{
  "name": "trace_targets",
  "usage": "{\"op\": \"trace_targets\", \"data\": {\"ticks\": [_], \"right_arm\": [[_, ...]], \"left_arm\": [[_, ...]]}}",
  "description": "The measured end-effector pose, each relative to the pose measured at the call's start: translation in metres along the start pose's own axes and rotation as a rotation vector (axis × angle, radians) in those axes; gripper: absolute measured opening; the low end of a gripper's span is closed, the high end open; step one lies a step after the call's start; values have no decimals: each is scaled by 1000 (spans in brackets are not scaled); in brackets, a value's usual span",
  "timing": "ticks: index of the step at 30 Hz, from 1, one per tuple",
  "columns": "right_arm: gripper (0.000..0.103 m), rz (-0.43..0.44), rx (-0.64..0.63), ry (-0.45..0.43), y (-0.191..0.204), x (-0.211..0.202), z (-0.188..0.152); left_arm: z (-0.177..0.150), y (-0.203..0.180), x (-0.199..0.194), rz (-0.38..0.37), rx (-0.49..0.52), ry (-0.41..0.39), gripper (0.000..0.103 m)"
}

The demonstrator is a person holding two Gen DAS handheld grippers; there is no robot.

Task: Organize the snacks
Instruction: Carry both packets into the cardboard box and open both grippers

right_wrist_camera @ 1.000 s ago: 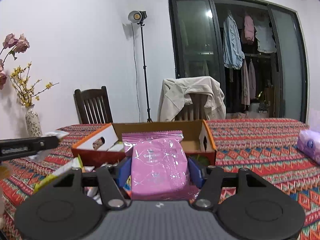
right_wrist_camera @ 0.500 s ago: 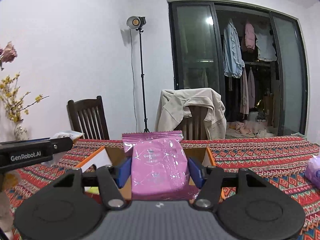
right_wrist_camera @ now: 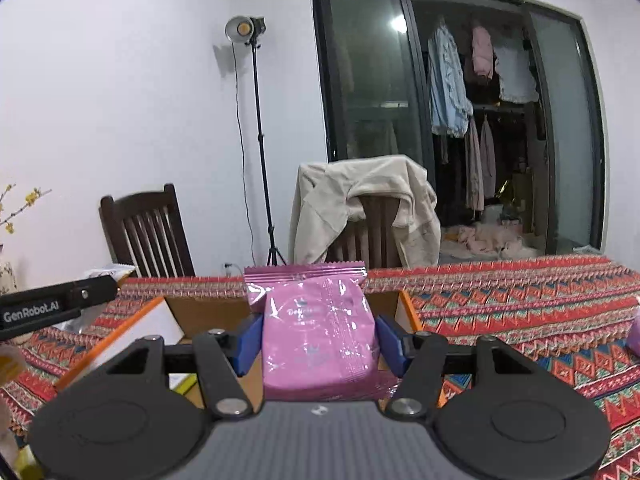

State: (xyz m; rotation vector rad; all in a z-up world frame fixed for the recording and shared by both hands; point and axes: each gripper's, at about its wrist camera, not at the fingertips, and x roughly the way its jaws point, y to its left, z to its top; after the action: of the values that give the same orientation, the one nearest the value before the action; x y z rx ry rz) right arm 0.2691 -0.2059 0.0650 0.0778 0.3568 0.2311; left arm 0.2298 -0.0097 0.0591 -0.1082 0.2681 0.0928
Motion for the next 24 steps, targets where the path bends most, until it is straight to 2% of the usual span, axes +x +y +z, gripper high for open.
{"op": "trace_targets", "data": {"ticks": [5, 7, 8, 9, 10, 11, 12, 24], "right_arm": [[61, -4, -5, 30, 1, 10, -6], [64, -5, 5, 48, -2, 15, -9], [76, -5, 12, 54, -4, 15, -10], [84, -3, 19, 56, -5, 14, -11], [97, 2, 25, 51, -6, 13, -12], [102, 6, 28, 42, -7, 11, -12], [103, 7, 28, 35, -7, 9, -13], [103, 22, 11, 5, -3, -8, -11]], "left_arm": [[-7, 4, 5, 2, 6, 21, 48], [-11, 2, 3, 12, 23, 18, 53], [-12, 2, 1, 6, 26, 12, 64], [-12, 3, -1, 3, 19, 6, 82], [-13, 4, -2, 9, 10, -1, 89], [-13, 5, -4, 20, 4, -10, 99], [-13, 6, -5, 27, 0, -21, 103], [-9, 10, -11, 32, -20, -12, 103]]}}
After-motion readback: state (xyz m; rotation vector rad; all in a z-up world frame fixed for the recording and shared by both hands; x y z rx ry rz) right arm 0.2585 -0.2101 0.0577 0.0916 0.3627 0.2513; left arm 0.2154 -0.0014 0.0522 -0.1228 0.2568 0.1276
